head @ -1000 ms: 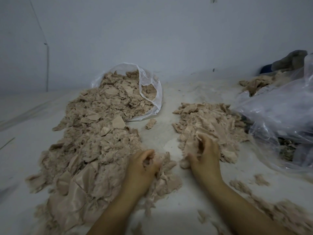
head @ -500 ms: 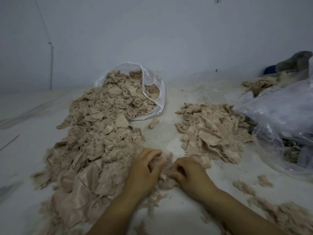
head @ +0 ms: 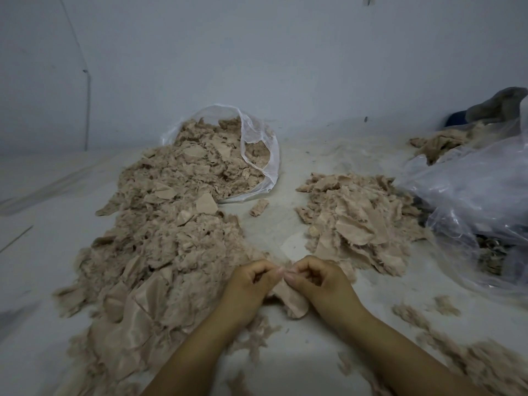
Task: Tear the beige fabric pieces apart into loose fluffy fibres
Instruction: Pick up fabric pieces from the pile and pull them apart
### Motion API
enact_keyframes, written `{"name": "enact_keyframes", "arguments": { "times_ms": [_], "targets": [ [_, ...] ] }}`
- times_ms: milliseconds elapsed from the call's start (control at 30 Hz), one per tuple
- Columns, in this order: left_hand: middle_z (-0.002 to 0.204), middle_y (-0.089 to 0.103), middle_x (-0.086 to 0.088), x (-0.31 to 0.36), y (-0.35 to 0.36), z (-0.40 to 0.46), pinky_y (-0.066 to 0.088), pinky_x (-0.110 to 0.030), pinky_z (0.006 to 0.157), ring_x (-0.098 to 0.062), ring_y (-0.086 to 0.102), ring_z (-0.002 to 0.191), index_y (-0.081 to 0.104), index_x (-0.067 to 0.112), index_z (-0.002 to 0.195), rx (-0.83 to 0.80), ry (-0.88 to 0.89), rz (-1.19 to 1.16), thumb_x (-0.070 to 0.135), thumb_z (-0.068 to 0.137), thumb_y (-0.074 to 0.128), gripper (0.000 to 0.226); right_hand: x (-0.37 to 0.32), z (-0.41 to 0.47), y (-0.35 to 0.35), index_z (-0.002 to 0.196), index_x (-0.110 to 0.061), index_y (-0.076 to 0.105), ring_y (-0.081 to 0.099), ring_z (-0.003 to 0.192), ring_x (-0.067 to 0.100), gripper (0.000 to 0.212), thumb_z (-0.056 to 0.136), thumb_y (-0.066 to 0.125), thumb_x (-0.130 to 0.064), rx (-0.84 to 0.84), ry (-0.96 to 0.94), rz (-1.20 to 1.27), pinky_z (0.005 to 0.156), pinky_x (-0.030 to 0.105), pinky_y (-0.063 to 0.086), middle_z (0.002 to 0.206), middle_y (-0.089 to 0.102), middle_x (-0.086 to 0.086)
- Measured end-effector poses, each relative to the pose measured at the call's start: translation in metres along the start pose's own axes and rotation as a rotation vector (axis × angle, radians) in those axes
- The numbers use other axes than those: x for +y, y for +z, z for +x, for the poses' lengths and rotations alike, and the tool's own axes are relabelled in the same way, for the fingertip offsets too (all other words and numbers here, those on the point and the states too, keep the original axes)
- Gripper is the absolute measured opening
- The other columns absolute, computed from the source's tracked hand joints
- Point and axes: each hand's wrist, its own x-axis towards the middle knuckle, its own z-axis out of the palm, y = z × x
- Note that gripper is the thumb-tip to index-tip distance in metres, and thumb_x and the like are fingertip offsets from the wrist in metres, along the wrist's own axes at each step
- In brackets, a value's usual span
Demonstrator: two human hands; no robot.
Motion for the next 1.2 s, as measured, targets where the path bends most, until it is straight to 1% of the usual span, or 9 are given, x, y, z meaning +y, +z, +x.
{"name": "enact_keyframes", "arguments": {
  "times_ms": [133, 267, 333, 500, 667, 833, 1000, 1100, 1200],
  "targets": [
    [0.05, 0.04, 0.008, -0.001, -0.005, 0.005, 0.029, -0.025, 0.049, -0.009, 0.035, 0.049, 0.052, 0.013, 0.062, 0.241, -0.069, -0.096, 0.02, 0.093, 0.054, 0.032, -0.001, 0.003, -0.005, 0.077, -0.005, 0.059, 0.053, 0.058, 0.018, 0.013, 0.089, 0.063, -0.009, 0.132, 0.15, 0.22, 0.05, 0.023, 0.043, 0.065, 0.057, 0.009],
    [0.055, 0.057, 0.01, 0.003, -0.003, 0.0, 0.037, -0.013, 0.043, 0.0, 0.047, 0.044, 0.067, 0.008, 0.083, 0.106, -0.093, -0.149, 0.027, 0.089, 0.058, 0.022, -0.002, 0.001, -0.001, 0.08, -0.005, 0.061, 0.06, 0.057, 0.019, 0.01, 0.088, 0.064, -0.011, 0.081, 0.18, 0.304, 0.049, 0.023, 0.048, 0.065, 0.063, 0.009],
    [0.051, 0.058, 0.009, 0.004, 0.004, -0.002, 0.037, -0.01, 0.043, 0.001, 0.049, 0.042, 0.066, 0.011, 0.074, 0.057, -0.085, -0.096, 0.014, 0.089, 0.061, 0.017, -0.002, 0.0, 0.003, 0.08, -0.004, 0.061, 0.06, 0.055, 0.016, 0.01, 0.087, 0.065, -0.01, 0.083, 0.152, 0.302, 0.049, 0.023, 0.049, 0.064, 0.064, 0.008],
    [0.043, 0.043, 0.009, -0.001, -0.002, 0.004, 0.027, -0.013, 0.037, -0.007, 0.033, 0.039, 0.051, 0.01, 0.064, 0.291, -0.111, -0.145, 0.014, 0.094, 0.051, 0.031, -0.001, 0.002, 0.002, 0.074, -0.008, 0.059, 0.055, 0.049, 0.012, 0.015, 0.088, 0.064, -0.01, 0.206, 0.132, 0.36, 0.047, 0.02, 0.046, 0.057, 0.06, 0.005],
    [0.061, 0.063, -0.003, -0.001, 0.008, -0.006, 0.037, -0.02, 0.036, -0.011, 0.048, 0.039, 0.061, 0.012, 0.103, -0.072, -0.206, -0.269, 0.03, 0.079, 0.071, 0.032, -0.004, 0.0, 0.003, 0.079, -0.008, 0.066, 0.064, 0.058, 0.021, 0.007, 0.084, 0.068, -0.012, 0.149, 0.154, 0.463, 0.054, 0.026, 0.053, 0.069, 0.069, 0.016],
    [0.052, 0.062, -0.001, 0.0, 0.009, -0.002, 0.043, -0.017, 0.04, -0.008, 0.052, 0.039, 0.064, 0.009, 0.089, 0.047, -0.235, -0.279, 0.005, 0.088, 0.062, 0.004, -0.001, 0.003, 0.0, 0.079, -0.009, 0.061, 0.048, 0.057, 0.016, 0.008, 0.086, 0.066, -0.01, 0.211, 0.195, 0.414, 0.051, 0.024, 0.042, 0.064, 0.056, 0.009],
    [0.054, 0.061, -0.003, 0.0, 0.01, -0.005, 0.04, -0.017, 0.04, -0.009, 0.049, 0.04, 0.067, 0.014, 0.068, -0.008, -0.177, -0.255, 0.01, 0.09, 0.059, 0.024, 0.001, 0.0, 0.002, 0.087, -0.001, 0.064, 0.051, 0.058, 0.021, 0.016, 0.084, 0.07, -0.016, 0.099, 0.236, 0.34, 0.049, 0.025, 0.041, 0.07, 0.061, 0.013],
    [0.049, 0.052, -0.001, -0.004, 0.004, 0.0, 0.034, -0.019, 0.038, -0.01, 0.041, 0.038, 0.062, 0.018, 0.058, 0.203, -0.173, -0.251, 0.011, 0.092, 0.056, 0.035, 0.001, 0.006, -0.004, 0.081, -0.006, 0.065, 0.051, 0.048, 0.013, 0.01, 0.086, 0.068, -0.014, 0.304, 0.239, 0.343, 0.046, 0.026, 0.044, 0.064, 0.064, 0.006],
    [0.067, 0.06, 0.012, -0.008, -0.005, 0.002, 0.042, -0.017, 0.051, -0.009, 0.052, 0.058, 0.065, 0.029, 0.076, 0.283, -0.05, -0.018, 0.018, 0.088, 0.063, 0.017, -0.001, 0.013, -0.019, 0.093, -0.007, 0.061, 0.062, 0.058, 0.017, 0.009, 0.089, 0.065, -0.014, 0.486, 0.208, 0.402, 0.059, 0.032, 0.056, 0.072, 0.067, 0.005]
  ]
}}
